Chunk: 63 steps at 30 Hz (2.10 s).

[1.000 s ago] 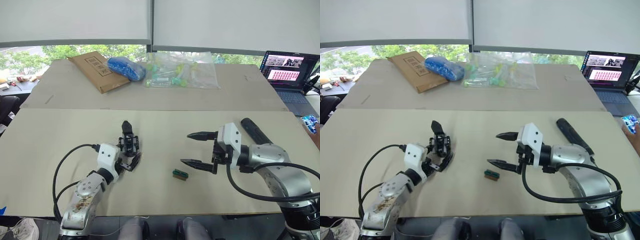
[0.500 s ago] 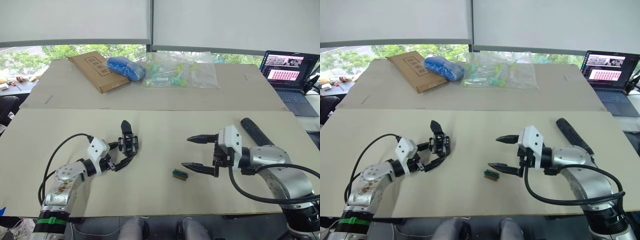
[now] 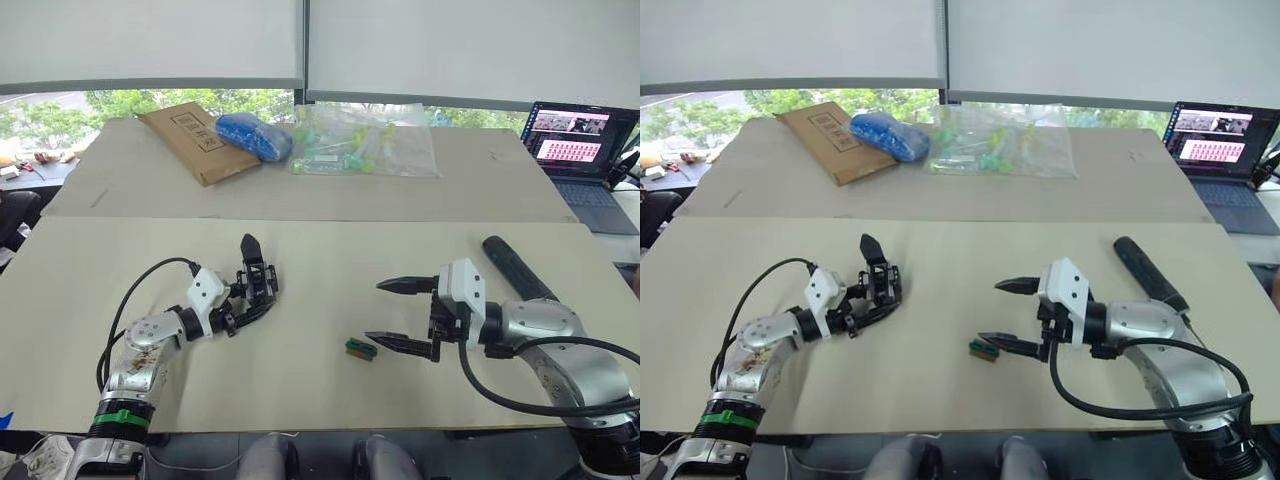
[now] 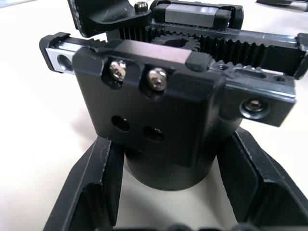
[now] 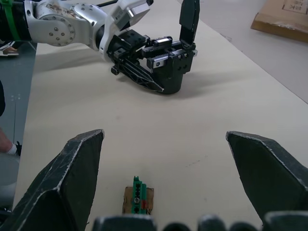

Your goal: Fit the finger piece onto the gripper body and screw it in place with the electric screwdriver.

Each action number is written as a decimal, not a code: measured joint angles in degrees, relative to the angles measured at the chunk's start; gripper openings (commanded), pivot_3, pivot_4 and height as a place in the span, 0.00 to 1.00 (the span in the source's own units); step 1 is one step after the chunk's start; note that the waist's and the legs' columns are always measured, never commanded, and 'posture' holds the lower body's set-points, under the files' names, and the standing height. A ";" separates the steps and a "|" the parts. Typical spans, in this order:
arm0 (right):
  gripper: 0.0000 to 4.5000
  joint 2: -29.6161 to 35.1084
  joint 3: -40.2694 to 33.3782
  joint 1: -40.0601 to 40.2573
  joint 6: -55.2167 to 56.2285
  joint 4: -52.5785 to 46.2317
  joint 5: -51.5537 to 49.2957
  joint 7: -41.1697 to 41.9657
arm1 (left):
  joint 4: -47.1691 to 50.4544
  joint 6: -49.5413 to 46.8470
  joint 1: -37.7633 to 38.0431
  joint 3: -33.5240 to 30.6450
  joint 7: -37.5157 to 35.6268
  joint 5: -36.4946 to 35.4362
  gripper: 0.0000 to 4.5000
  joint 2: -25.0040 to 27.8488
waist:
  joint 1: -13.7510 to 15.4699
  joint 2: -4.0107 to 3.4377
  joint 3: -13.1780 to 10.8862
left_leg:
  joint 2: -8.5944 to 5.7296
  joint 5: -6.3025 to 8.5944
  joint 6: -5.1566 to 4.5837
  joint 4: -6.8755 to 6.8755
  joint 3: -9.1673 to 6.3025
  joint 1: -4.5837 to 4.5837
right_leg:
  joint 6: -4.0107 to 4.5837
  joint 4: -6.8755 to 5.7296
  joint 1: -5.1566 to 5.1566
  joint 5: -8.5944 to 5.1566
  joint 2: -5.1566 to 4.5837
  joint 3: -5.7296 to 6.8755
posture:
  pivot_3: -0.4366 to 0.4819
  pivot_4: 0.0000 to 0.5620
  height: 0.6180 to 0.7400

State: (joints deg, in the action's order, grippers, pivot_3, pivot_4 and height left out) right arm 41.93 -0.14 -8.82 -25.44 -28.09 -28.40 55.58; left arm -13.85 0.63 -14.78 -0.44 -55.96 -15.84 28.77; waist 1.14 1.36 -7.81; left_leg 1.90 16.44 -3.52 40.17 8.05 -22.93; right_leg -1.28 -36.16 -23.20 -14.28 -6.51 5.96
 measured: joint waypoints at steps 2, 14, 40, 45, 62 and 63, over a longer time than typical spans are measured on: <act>1.00 0.48 -1.87 1.26 -0.50 -0.91 -0.21 -0.92 | 1.28 -1.01 -0.85 1.78 -0.48 0.01 0.51 -1.22 | 0.26 0.00 0.00 | -0.02 0.01 -0.02 0.06 -0.02 -0.10 | -0.03 -0.03 -0.01 0.02 0.00 0.02 | 0.48 0.27 1.00; 1.00 1.07 -10.03 9.69 -3.95 -7.82 -4.38 -7.04 | -1.50 -6.05 -16.73 12.58 1.31 5.43 0.51 -10.89 | 0.84 0.00 0.00 | -0.07 0.02 -0.04 0.18 -0.03 -0.10 | -0.06 0.00 0.00 0.03 0.11 -0.03 | 0.48 0.27 1.00; 1.00 -0.29 -10.83 14.31 -5.07 -12.20 -3.31 -15.31 | -2.14 -7.73 -10.67 12.88 -2.19 5.39 0.99 -10.01 | -0.47 -0.02 0.00 | 0.03 0.02 -0.06 0.17 -0.09 -0.04 | -0.05 -0.04 -0.03 0.02 0.10 -0.08 | 0.48 0.27 1.00; 1.00 5.00 -13.56 12.81 -6.09 -9.69 -0.43 -15.56 | 6.70 -14.29 -5.69 10.65 -8.47 0.86 0.99 -0.55 | -0.47 -0.06 -0.02 | 0.02 0.03 -0.06 0.18 -0.06 -0.02 | -0.05 -0.03 -0.03 0.01 0.06 -0.15 | 0.48 0.27 1.00; 1.00 17.92 7.71 -30.29 -56.65 24.10 -3.79 -15.12 | 36.29 -37.30 -14.34 0.49 -11.11 -22.78 0.99 12.34 | -0.49 -0.18 -0.08 | -0.02 0.03 -0.07 0.14 -0.02 -0.16 | -0.06 0.01 -0.11 0.01 0.06 -0.21 | 0.48 0.27 1.00; 1.00 17.92 9.36 -31.44 -57.08 25.08 -3.48 -14.81 | 36.76 -38.19 -14.84 0.21 -10.69 -23.71 0.99 12.36 | -0.44 -0.18 -0.08 | -0.02 0.03 -0.07 0.17 -0.03 -0.17 | -0.07 0.03 -0.11 0.00 0.06 -0.19 | 0.48 0.27 1.00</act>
State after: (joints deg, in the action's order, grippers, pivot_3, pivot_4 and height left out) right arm 59.85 9.23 -40.26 -82.52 -3.01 -31.87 40.78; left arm 22.91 -37.56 -29.62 -0.22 -66.65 -39.55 41.13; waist 0.70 1.18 -7.89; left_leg 1.88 16.47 -3.59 40.34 8.02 -23.10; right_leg -1.35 -36.13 -23.31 -14.28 -6.45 5.77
